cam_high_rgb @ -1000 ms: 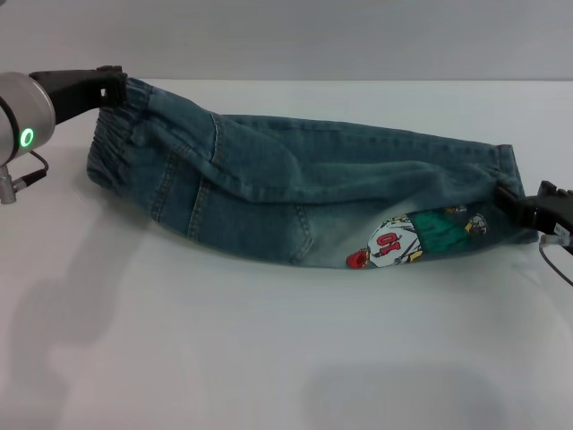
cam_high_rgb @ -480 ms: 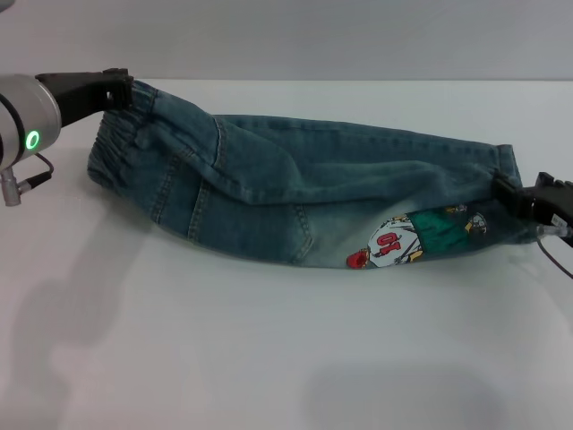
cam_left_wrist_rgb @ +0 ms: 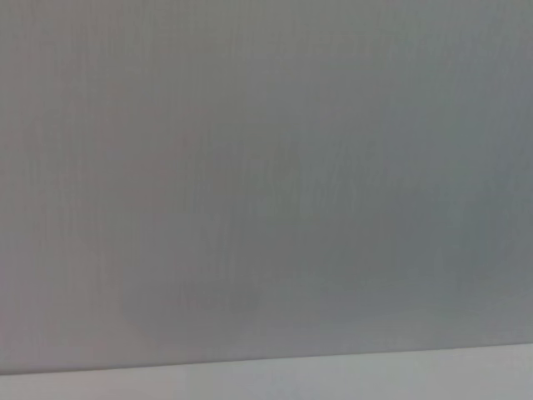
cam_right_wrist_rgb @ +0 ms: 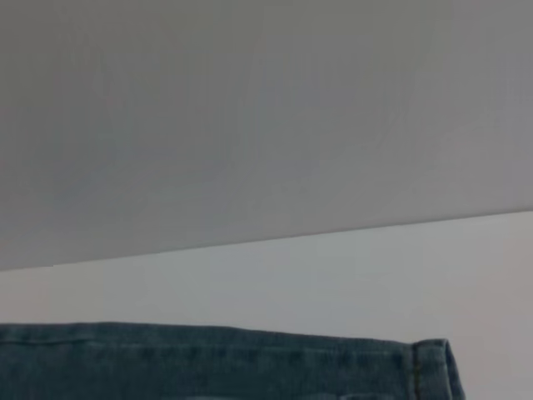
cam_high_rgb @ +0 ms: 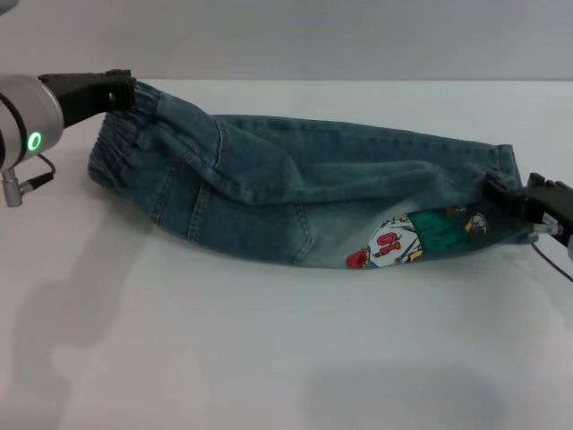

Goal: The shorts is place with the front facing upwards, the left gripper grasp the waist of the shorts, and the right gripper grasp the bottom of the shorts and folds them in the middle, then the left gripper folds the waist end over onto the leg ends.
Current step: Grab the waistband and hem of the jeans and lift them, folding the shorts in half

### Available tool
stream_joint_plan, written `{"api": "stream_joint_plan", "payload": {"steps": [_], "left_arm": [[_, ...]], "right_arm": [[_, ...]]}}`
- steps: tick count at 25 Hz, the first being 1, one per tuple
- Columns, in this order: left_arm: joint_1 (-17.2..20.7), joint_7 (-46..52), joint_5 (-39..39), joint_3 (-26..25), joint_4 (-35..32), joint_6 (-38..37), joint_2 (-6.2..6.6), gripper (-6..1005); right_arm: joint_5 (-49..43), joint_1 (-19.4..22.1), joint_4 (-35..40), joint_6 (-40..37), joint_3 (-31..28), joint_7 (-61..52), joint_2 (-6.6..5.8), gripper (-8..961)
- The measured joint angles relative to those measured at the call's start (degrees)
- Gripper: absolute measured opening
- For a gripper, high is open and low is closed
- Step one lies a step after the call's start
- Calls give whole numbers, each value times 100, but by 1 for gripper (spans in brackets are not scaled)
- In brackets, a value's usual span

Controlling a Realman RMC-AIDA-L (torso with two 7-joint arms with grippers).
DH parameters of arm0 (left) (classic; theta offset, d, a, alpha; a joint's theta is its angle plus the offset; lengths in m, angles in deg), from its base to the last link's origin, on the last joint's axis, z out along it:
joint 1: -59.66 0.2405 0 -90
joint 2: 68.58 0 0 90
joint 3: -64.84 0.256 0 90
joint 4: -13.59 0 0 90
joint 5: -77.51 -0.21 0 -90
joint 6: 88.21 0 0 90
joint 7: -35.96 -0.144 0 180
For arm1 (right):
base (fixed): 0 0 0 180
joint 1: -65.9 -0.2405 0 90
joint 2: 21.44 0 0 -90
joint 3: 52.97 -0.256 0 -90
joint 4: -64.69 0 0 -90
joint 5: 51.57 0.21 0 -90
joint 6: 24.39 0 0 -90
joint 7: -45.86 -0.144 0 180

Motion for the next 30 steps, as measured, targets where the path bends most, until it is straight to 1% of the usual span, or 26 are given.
{"api": "stream_joint_plan", "payload": {"steps": [5, 10, 13, 18, 24, 29, 30], "left_arm": [[0, -16, 42, 6, -1, 4, 0, 39], [0, -17, 46, 6, -1, 5, 0, 40], [-4, -17, 51, 5, -6, -7, 0, 40], [-36, -17, 52, 4, -45, -23, 0, 40], [-45, -17, 52, 4, -53, -27, 0, 40], [-59, -32, 52, 4, -54, -29, 0, 41], [-61, -56, 52, 4, -53, -29, -1, 41]], "right_arm": [[65, -25, 21, 30, -14, 0, -1, 607], [49, 121, -278, 142, 10, 39, 0, 604], [25, 205, -434, 164, 10, 70, 1, 522], [50, 221, -458, 301, -18, 71, -16, 386], [73, 243, -414, 284, -235, 32, 11, 160], [80, 246, -535, 322, -207, 72, 0, -1], [78, 232, -545, 327, -189, 76, 0, 53]]}}
